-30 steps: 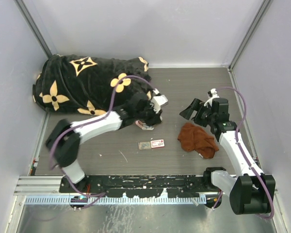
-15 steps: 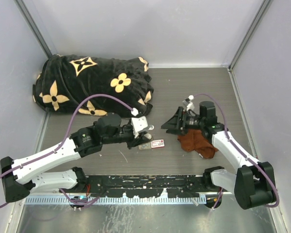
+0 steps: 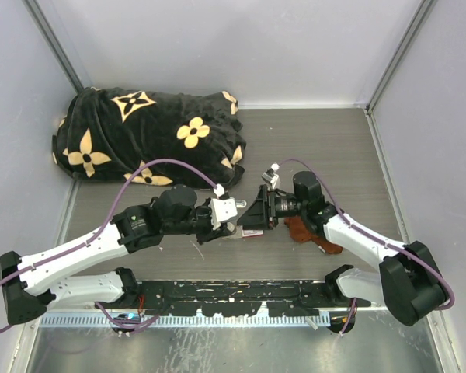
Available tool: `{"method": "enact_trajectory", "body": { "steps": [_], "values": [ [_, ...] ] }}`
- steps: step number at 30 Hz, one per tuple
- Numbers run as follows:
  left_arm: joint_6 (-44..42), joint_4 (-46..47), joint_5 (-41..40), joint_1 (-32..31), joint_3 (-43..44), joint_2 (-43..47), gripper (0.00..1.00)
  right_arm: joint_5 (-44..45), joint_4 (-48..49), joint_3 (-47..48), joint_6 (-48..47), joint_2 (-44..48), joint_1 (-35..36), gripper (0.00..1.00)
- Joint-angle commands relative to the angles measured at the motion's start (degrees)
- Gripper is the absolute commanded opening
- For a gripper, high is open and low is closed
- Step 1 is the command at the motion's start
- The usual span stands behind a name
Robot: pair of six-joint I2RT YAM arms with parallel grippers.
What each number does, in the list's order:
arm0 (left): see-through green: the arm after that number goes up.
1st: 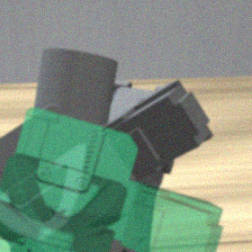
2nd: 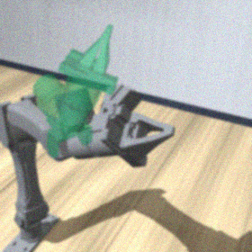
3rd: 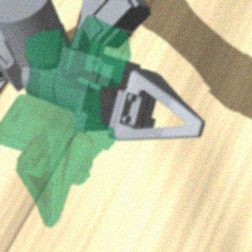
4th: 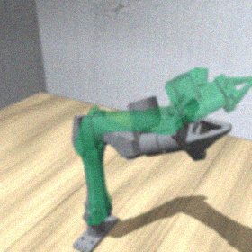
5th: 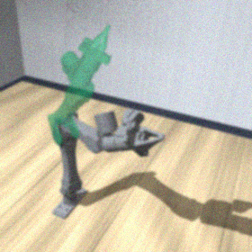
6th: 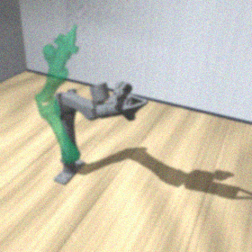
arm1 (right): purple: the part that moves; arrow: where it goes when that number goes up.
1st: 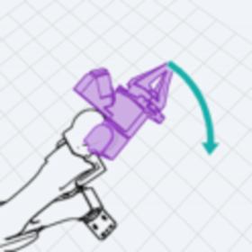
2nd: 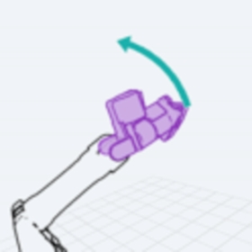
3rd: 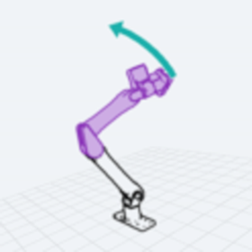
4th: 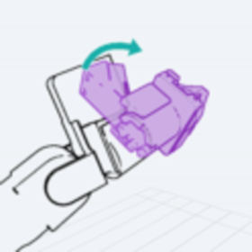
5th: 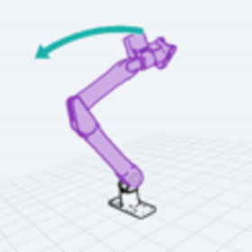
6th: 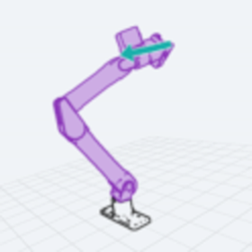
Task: Load the staples into the stapler
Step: Open the stapler at the center of the board.
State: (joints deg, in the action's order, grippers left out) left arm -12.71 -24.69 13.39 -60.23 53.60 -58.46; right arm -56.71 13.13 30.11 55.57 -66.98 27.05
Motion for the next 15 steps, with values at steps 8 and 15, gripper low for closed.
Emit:
{"method": "enact_trajectory", "body": {
  "steps": [8, 15],
  "values": [
    [-1.3, 1.3, -1.5, -0.1, 0.0, 1.2, 0.00, 0.5, 12.8, 0.3, 5.8, -3.9, 4.7, 0.57],
    [-1.6, 1.4, -2.5, -0.1, -0.2, 0.9, 0.00, -0.1, 13.7, 0.2, 6.1, -5.3, 6.9, 0.47]
  ]
}}
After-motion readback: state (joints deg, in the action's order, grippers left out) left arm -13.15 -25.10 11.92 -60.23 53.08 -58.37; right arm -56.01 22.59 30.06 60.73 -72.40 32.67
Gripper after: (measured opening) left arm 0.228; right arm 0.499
